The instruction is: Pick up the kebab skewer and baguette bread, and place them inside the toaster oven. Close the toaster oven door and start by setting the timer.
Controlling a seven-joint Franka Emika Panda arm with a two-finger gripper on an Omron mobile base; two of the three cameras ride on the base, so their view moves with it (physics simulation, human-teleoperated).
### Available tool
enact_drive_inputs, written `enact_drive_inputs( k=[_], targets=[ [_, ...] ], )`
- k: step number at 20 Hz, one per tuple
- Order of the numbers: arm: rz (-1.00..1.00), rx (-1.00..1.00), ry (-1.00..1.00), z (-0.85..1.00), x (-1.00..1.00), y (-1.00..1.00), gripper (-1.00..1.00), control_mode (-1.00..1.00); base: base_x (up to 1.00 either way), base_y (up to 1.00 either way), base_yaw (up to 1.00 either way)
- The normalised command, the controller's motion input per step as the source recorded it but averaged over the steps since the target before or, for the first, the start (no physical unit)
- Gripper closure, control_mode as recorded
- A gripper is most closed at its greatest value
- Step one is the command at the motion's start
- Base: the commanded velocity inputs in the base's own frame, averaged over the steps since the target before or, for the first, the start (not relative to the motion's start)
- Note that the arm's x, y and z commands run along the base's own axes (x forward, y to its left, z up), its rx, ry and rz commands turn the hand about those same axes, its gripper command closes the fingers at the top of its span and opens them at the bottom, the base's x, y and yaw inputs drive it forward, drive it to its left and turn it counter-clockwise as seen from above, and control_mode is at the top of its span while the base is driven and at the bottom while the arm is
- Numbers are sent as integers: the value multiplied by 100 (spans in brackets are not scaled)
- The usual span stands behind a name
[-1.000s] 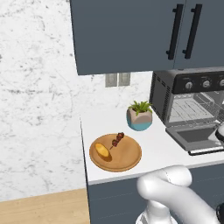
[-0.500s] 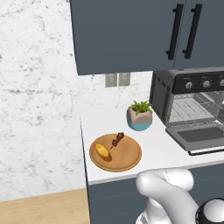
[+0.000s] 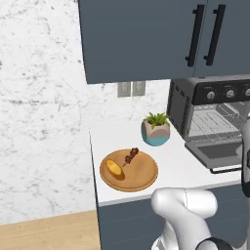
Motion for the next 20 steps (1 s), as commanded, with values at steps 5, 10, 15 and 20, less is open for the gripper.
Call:
enact_drive_inputs(
  k=[5, 10, 15, 20],
  targets=[
    [-35, 0, 6, 0, -16, 100, -100, -100, 0, 0, 0],
    [-40, 0, 11, 0, 1, 100, -100, -100, 0, 0, 0],
    [-27, 6, 17, 0, 15, 100, -100, -100, 0, 0, 0],
    [-3, 12, 19, 0, 31, 100, -100, -100, 0, 0, 0]
  ],
)
